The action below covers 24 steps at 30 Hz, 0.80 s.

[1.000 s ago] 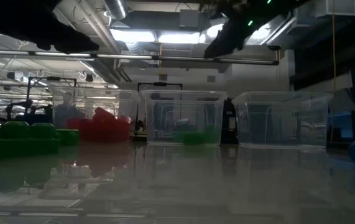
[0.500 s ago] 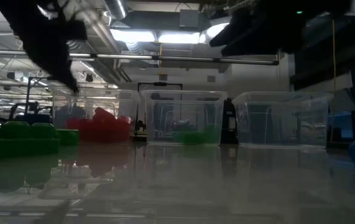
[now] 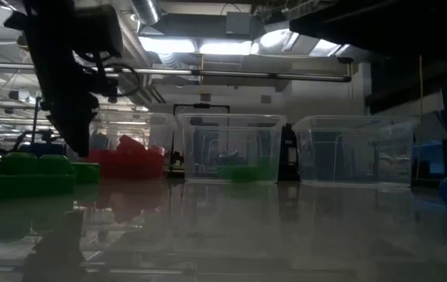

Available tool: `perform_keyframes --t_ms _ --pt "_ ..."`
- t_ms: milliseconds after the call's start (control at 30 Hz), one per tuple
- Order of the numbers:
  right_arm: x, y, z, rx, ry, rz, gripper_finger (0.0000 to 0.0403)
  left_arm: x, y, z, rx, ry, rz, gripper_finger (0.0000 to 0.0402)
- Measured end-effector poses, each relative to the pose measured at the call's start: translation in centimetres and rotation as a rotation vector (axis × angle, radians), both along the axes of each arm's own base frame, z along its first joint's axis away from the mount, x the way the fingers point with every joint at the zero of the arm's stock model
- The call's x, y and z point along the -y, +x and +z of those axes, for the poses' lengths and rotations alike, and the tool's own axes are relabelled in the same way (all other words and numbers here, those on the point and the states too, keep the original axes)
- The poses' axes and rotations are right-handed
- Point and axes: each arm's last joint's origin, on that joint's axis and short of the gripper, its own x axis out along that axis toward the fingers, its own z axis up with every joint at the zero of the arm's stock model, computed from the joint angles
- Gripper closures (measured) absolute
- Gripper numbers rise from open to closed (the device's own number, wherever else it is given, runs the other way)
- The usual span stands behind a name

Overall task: Sort blocks
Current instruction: Put the green game piece into the middle transparent bin

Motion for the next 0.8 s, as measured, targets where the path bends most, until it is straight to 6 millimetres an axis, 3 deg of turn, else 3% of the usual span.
perform_keyframes --t_ms 167,400,733,800 --pt "-0.6 0.3 -1.4 -0.046 0.002 0.023 0.0059 -0.5 0.6 -1.5 -0.064 -0.034 -0.016 0.0105" --pt "-0.7 0.6 -2.7 -0.088 0.008 0.021 0.0059 -1.7 0.0 -3.7 -0.132 -0.086 -0.027 0.0112" --pt "-0.7 0.6 -3.0 -0.113 -0.023 0.023 0.0059 -2.1 0.5 -3.7 -0.113 -0.092 -0.173 0.0235" --pt "-0.6 0.5 -3.1 -0.124 -0.029 0.022 0.0059 -2.1 0.6 -3.7 -0.109 -0.089 -0.199 0.0245"
